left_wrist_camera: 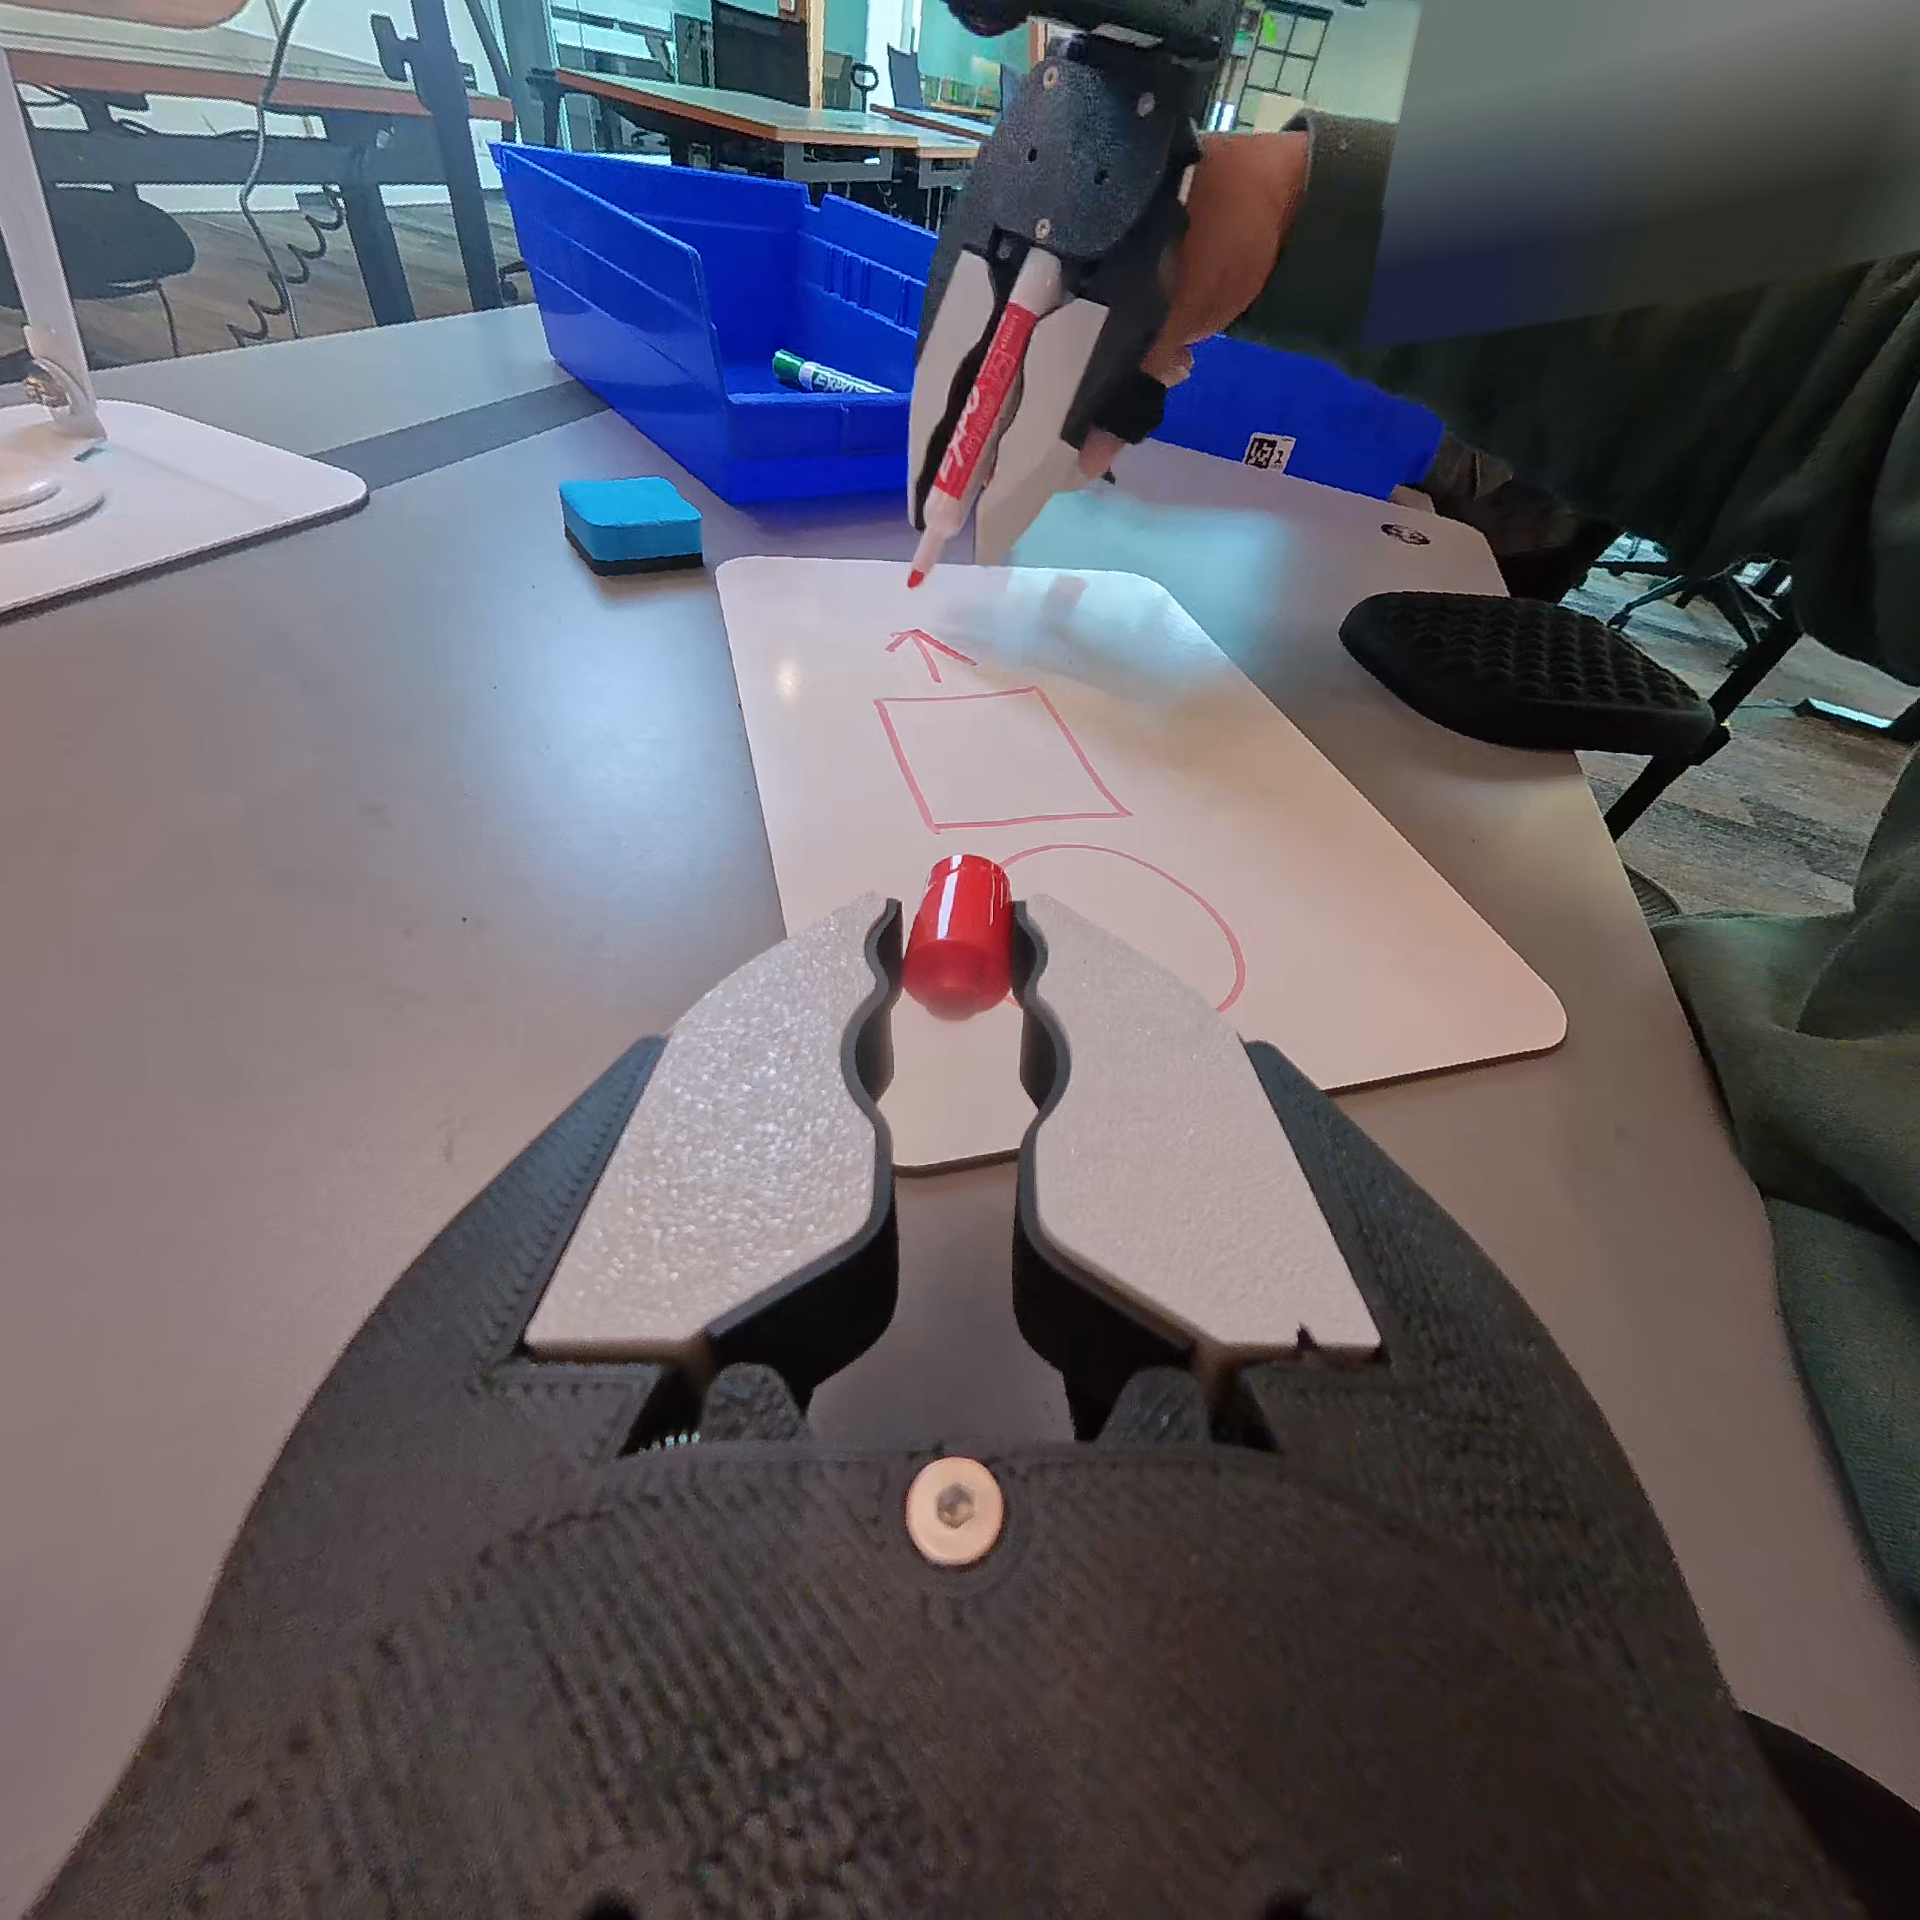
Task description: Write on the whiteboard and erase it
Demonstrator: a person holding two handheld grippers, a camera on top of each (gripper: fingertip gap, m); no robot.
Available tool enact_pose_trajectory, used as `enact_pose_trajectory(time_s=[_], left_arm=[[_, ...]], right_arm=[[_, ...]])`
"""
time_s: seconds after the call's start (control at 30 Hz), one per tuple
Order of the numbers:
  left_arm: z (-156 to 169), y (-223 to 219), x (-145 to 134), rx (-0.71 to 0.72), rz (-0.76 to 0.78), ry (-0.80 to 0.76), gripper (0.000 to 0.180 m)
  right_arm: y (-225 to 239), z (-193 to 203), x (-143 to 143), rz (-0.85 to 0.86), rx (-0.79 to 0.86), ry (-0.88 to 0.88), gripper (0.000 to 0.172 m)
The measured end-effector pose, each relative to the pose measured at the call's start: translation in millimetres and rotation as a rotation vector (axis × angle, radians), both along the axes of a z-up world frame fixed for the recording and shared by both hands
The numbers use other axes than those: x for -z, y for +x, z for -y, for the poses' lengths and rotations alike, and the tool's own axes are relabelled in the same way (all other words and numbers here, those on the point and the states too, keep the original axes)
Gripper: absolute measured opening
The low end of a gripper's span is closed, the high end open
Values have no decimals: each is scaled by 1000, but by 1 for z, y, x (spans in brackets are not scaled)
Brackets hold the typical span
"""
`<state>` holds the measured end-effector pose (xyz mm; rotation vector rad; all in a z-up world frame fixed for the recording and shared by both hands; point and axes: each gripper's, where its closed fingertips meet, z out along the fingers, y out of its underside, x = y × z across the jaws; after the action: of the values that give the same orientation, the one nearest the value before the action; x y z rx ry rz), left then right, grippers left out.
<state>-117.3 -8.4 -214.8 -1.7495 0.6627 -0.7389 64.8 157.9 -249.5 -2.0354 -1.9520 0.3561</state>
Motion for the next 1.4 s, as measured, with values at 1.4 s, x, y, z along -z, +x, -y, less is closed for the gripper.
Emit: enact_pose_trajectory(time_s=[1.4], left_arm=[[0,0,0,4,-2,0,20]], right_arm=[[-3,-18,17,77,2,-14,34]])
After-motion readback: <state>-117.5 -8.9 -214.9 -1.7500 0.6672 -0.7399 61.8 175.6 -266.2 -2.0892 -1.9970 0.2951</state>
